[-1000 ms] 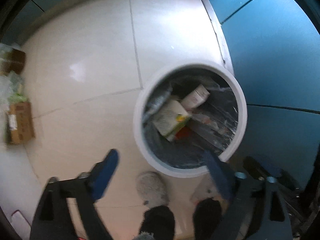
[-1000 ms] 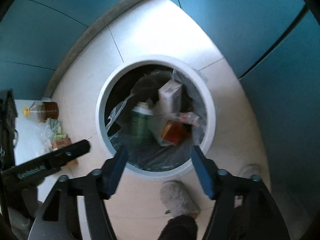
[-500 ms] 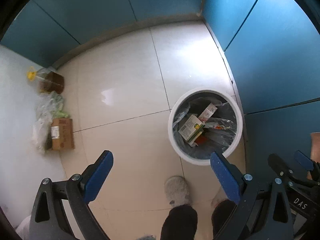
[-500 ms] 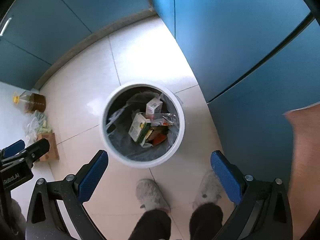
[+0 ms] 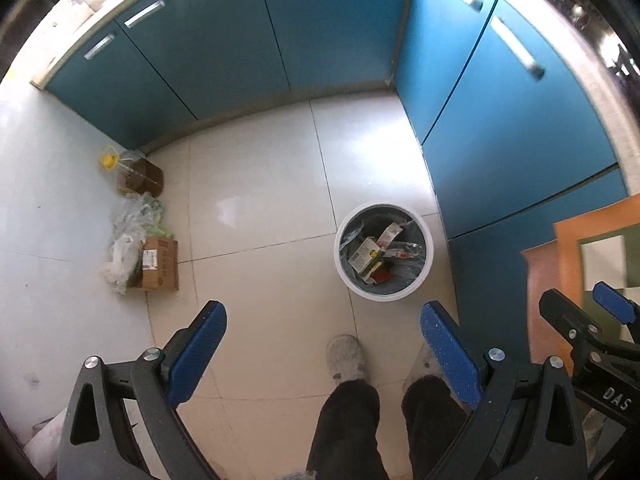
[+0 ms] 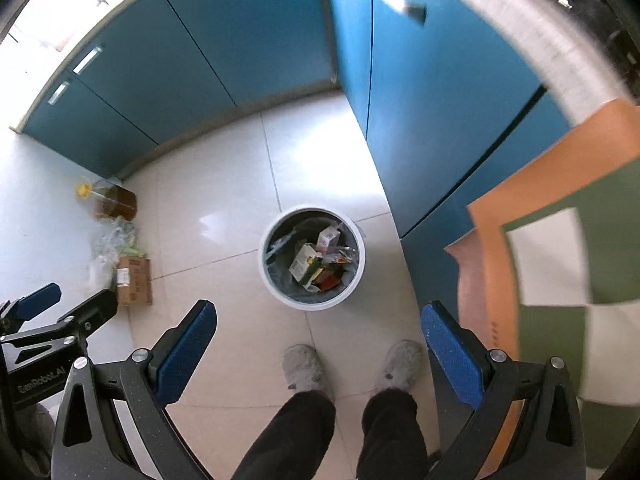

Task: Collect trash
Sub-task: 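Withdraw both tools from the bin back toward the checkered counter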

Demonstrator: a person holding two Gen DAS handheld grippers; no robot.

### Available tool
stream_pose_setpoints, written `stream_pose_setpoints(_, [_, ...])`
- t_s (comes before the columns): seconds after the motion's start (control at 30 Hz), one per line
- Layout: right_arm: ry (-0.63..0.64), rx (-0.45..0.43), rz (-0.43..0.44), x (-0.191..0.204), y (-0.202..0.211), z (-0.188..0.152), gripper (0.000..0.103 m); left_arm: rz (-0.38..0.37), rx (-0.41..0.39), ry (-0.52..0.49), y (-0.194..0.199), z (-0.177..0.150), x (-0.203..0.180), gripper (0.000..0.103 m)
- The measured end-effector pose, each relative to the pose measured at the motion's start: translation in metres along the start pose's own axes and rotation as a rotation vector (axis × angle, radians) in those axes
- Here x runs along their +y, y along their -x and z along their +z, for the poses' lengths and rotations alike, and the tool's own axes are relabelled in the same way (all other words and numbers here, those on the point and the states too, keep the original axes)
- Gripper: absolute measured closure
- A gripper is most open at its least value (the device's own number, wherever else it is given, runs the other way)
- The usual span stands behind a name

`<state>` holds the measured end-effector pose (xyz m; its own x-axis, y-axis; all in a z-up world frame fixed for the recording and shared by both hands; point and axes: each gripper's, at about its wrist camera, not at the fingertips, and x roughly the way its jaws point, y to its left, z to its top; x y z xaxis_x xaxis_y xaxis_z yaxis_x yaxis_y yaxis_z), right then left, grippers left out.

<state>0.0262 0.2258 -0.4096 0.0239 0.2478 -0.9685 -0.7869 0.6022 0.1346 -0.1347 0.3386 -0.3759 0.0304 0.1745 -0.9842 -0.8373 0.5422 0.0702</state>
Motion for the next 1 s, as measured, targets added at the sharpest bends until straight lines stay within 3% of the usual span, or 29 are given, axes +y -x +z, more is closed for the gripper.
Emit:
stream_pose_setpoints(0.1, [-0.03,-0.011,0.056,-0.005,0.04,-0.001,0.0,0.037,-0.018,-0.011,0.033,0.001,-0.008,0.004])
stream_pose_setpoints(0.23, [-0.135,-0.042,0.13,-0.037,0.09,0.001,0.0,0.077,-0.124,-0.086,0.088,0.012,-0.041,0.004])
stream_pose_setpoints(0.3, [-0.218,-0.082,0.152,-0.068,0.113,0.004,0.0,0.073,-0.18,-0.136,0.115,0.024,-0.072,0.004])
stream_pose_setpoints(0.4, [-0.411,-0.155,0.147,-0.148,0.154,0.002,0.0,0.05,-0.261,-0.232,0.148,0.043,-0.138,0.004])
stream_pose_setpoints(0.57, [-0.745,-0.286,0.01,-0.306,0.208,-0.035,0.0,-0.025,-0.324,-0.416,0.178,0.059,-0.29,0.004])
stream_pose_setpoints(0.73, [-1.099,-0.323,-0.196,-0.472,0.227,-0.102,0.0,-0.083,-0.305,-0.608,0.174,0.061,-0.44,0.004])
stream_pose_setpoints(0.9, [-1.212,-0.306,-0.256,-0.578,0.208,-0.12,0.0,-0.063,-0.265,-0.747,0.143,0.063,-0.555,0.004])
stream_pose_setpoints(1.0, [-1.213,-0.294,-0.261,-0.604,0.19,-0.109,0.0,-0.037,-0.26,-0.796,0.125,0.067,-0.6,0.004])
